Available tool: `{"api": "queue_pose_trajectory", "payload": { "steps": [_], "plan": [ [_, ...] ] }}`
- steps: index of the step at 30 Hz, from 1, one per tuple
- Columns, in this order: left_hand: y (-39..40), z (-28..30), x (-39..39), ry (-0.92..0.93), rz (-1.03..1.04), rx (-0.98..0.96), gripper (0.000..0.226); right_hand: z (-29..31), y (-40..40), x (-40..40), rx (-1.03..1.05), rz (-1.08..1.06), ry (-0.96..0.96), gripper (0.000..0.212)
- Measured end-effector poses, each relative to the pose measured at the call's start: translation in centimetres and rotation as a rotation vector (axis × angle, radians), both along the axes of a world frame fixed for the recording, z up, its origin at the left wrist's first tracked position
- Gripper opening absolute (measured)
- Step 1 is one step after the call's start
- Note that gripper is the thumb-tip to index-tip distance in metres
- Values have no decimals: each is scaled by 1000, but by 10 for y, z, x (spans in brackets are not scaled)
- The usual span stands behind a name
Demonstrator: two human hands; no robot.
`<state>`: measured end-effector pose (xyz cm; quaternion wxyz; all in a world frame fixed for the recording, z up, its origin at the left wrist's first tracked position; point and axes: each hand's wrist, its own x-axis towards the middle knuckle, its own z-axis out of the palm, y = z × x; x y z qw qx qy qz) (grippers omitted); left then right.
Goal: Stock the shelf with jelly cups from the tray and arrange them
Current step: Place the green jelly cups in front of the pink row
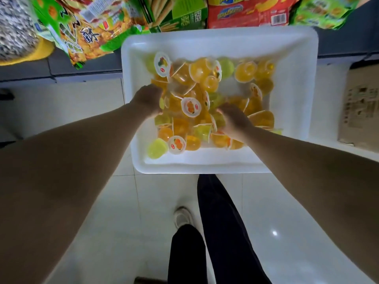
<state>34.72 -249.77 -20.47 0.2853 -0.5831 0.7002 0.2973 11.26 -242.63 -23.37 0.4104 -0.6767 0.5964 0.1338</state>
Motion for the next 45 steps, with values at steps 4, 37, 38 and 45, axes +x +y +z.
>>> {"api": "queue_pose_trajectory", "payload": {
  "steps": [4,37,38,45],
  "plan": [
    [-6,-5,-2,-58,-40,48,52,-5,-2,-6,-22,115,-6,61],
    [97,327,-115,1421,1509,546,19,345,51,-98,-117,-1079,-910,56],
    [103,349,-121,1439,1497,538,21,368,53,-102,-148,-1088,-930,61],
    [103,494,-165,1543,1092,337,11,527,55,-125,-351,-974,-1084,27]
  ]
}}
